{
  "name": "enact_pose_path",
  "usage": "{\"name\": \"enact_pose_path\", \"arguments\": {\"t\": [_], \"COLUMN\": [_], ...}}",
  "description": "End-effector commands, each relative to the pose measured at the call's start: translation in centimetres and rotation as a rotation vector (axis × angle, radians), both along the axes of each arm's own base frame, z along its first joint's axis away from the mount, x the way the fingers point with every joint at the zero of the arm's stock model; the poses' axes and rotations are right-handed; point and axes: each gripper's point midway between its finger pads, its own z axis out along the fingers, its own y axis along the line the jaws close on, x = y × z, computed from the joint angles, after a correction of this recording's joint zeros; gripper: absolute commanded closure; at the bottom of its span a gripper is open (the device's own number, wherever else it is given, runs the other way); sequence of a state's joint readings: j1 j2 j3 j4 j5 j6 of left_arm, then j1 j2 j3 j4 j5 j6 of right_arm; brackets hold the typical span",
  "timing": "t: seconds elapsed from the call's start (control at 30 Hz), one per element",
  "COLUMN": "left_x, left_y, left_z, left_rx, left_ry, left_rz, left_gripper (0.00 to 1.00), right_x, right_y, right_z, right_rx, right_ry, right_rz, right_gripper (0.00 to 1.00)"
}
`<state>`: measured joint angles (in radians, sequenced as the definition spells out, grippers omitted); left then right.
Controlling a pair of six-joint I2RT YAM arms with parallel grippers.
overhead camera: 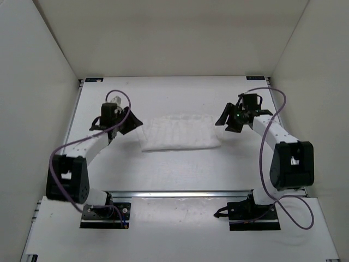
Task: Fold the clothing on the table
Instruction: Fold the skirt
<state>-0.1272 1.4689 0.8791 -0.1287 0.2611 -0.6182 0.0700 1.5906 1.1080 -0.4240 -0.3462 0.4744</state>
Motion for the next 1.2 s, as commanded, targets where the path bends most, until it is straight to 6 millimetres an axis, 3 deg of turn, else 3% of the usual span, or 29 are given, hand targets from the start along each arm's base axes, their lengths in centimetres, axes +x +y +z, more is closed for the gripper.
{"name": "enact_pose_path", "arguments": {"t": [0.0,0.07,0.1,0.27,0.43,0.57,0.63,0.73,0.77,0.8,0.83,0.87,0.93,1.03,1.13,1.17], "left_x": [-4.4,-7.5,-7.6,-11.2,-10.6,-9.5,-9.0,-8.1,-8.1,-7.8,-7.7,-7.5,-7.9,-8.1,-8.5,-8.0], "left_y": [-0.8,-1.2,-1.0,0.2,-0.2,-0.6,-0.9,-1.5,-2.1,-2.7,-3.4,-3.9,-5.7,-8.0,-9.5,-10.0], "left_z": [-0.4,-3.1,-2.7,-7.5,-9.0,-9.0,-9.1,-9.5,-9.8,-9.9,-9.9,-9.4,-9.4,-9.5,-10.0,-9.6], "left_rx": [-0.001,0.015,0.014,0.035,0.052,0.040,0.037,0.032,0.019,0.006,-0.020,-0.045,-0.069,-0.098,-0.140,-0.153], "left_ry": [-0.021,0.024,-0.004,0.075,0.087,0.055,0.051,0.062,0.076,0.072,0.067,0.038,0.036,0.040,0.054,0.036], "left_rz": [-0.020,-0.028,-0.011,0.048,0.059,0.116,0.126,0.118,0.098,0.080,0.062,0.055,0.010,-0.036,-0.066,-0.066], "left_gripper": [0.42,0.41,0.40,0.38,0.35,0.34,0.37,0.46,0.64,0.77,1.00,1.00,1.00,1.00,1.00,1.00], "right_x": [-3.1,-5.4,-6.1,-6.9,-6.4,-5.8,-5.6,-5.4,-5.6,-5.4,-5.4,-5.5,-4.9,-3.4,-1.5,-0.9], "right_y": [-0.6,-0.7,-0.7,-0.1,0.7,1.2,1.0,0.5,0.7,0.3,-0.3,-0.6,-3.0,-4.6,-3.8,-2.4], "right_z": [0.0,-2.3,-2.6,-4.6,-6.6,-7.3,-7.9,-8.0,-8.3,-8.0,-8.0,-7.8,-7.3,-4.1,-1.0,0.7], "right_rx": [-0.021,0.031,0.070,0.103,0.179,0.218,0.217,0.237,0.235,0.243,0.230,0.206,0.103,-0.039,-0.165,-0.178], "right_ry": [-0.021,-0.009,-0.026,-0.012,0.027,0.009,0.020,0.022,0.027,0.021,0.027,0.035,0.037,0.014,-0.009,-0.023], "right_rz": [-0.034,-0.060,-0.081,-0.095,-0.120,-0.141,-0.158,-0.185,-0.179,-0.186,-0.192,-0.184,-0.221,-0.171,-0.051,-0.005], "right_gripper": [0.43,0.42,0.43,0.41,0.42,0.44,0.57,0.88,0.93,1.00,1.00,1.00,1.00,1.00,1.00,1.00]}}
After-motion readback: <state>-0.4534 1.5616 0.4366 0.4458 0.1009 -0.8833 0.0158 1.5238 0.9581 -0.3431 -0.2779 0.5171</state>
